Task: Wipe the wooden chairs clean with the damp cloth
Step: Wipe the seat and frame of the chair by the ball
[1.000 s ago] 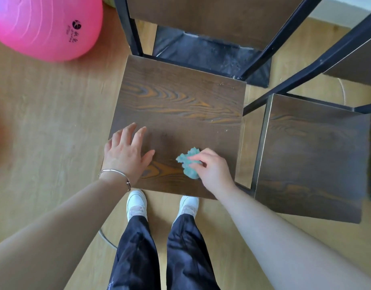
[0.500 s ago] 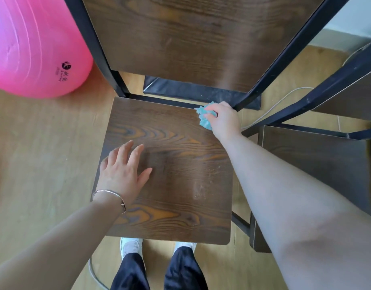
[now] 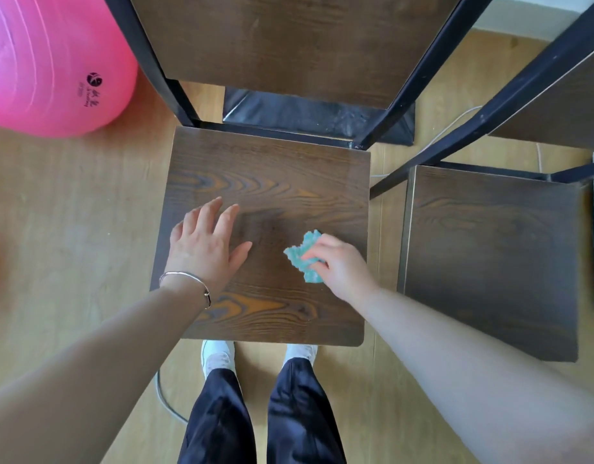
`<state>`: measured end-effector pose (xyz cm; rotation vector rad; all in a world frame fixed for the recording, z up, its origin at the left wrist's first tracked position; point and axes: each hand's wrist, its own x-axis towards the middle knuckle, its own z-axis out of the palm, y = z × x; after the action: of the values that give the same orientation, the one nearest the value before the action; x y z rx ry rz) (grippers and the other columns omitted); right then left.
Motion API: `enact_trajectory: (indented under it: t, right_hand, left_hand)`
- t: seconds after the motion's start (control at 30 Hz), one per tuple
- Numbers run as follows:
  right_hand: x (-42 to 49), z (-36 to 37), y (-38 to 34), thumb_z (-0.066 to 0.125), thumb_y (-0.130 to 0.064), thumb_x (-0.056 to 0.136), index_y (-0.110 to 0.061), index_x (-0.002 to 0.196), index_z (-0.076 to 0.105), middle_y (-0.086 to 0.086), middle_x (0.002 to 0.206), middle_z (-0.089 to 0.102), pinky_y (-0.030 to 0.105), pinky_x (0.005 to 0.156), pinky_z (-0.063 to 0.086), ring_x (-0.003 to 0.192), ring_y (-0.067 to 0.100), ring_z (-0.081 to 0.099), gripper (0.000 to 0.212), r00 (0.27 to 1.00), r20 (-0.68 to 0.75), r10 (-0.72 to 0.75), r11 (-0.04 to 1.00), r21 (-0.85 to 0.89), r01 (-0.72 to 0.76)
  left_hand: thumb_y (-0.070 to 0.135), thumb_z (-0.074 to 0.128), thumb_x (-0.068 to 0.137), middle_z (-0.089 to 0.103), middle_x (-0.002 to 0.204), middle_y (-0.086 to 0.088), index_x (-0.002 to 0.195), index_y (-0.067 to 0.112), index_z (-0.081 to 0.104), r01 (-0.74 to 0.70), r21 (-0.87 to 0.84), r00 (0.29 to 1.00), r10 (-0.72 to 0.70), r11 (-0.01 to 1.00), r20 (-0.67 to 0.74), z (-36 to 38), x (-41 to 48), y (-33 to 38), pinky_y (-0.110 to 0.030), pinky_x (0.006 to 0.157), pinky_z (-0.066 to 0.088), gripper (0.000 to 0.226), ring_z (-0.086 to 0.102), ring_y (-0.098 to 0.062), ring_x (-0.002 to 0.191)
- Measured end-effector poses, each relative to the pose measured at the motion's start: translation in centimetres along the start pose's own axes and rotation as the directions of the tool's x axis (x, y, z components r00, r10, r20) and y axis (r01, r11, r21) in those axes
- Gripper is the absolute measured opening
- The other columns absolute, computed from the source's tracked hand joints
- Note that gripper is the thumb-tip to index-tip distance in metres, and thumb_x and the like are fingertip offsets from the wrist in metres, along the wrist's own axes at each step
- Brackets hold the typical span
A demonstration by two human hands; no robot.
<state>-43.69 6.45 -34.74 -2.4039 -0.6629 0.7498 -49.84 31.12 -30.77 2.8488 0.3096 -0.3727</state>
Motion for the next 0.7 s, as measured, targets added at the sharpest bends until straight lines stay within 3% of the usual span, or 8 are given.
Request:
enact_trajectory:
  t: [0.17, 0.47, 0.53, 0.7]
  right_hand:
    - [-6.8, 4.8, 0.0, 0.066, -0.005, 0.086, -0.014, 0.095, 0.074, -0.004, 0.099, 0.062, 0.027, 0.074, 0.048, 0.089, 0.014, 0.059, 0.015, 0.998, 0.058, -0.017, 0.998, 0.063, 0.014]
    - [-12.8, 7.8, -0.6, 0.060, -0.007, 0.088, -0.012, 0.100, 0.073, -0.002, 0.098, 0.057, 0.023, 0.079, 0.040, 0.090, 0.010, 0.050, 0.019, 0.983, 0.178, -0.034, 0.995, 0.102, 0.016]
    - [-12.2, 6.2, -0.8, 0.059, -0.006, 0.089, -0.013, 0.101, 0.074, -0.004, 0.096, 0.057, 0.020, 0.075, 0.041, 0.084, 0.007, 0.050, 0.021, 0.991, 0.136, 0.009, 0.988, 0.149, -0.029]
    - [-3.3, -3.2, 1.2, 0.064, -0.011, 0.090, -0.018, 0.102, 0.074, -0.007, 0.097, 0.055, 0.021, 0.073, 0.043, 0.082, 0.010, 0.055, 0.017, 0.972, -0.183, 0.148, 0.977, 0.177, -0.116]
  left_hand:
    - [0.048, 0.058, 0.086, 0.041, 0.143, -0.011, 0.139, 0.019, 0.042, -0.027, 0.006, 1.000, 0.027, 1.000, 0.007, 0.4, -1.8, 0.6, -0.054, 0.097, 0.038, 0.062, 0.040, -0.037, 0.124]
    - [0.046, 0.061, 0.085, 0.042, 0.142, -0.012, 0.138, 0.019, 0.043, -0.064, 0.019, 0.997, 0.063, 0.998, 0.040, 1.2, -4.9, 2.0, -0.055, 0.095, 0.040, 0.063, 0.042, -0.037, 0.122]
    - [0.046, 0.061, 0.084, 0.043, 0.142, -0.012, 0.138, 0.018, 0.043, -0.063, 0.027, 0.997, 0.062, 0.998, 0.038, 1.4, -5.2, 2.0, -0.056, 0.094, 0.042, 0.063, 0.043, -0.038, 0.122]
    - [0.052, 0.050, 0.088, 0.043, 0.141, -0.010, 0.136, 0.020, 0.043, -0.038, 0.021, 0.999, 0.038, 0.999, 0.013, 1.4, -4.4, 2.1, -0.055, 0.092, 0.043, 0.058, 0.044, -0.037, 0.120]
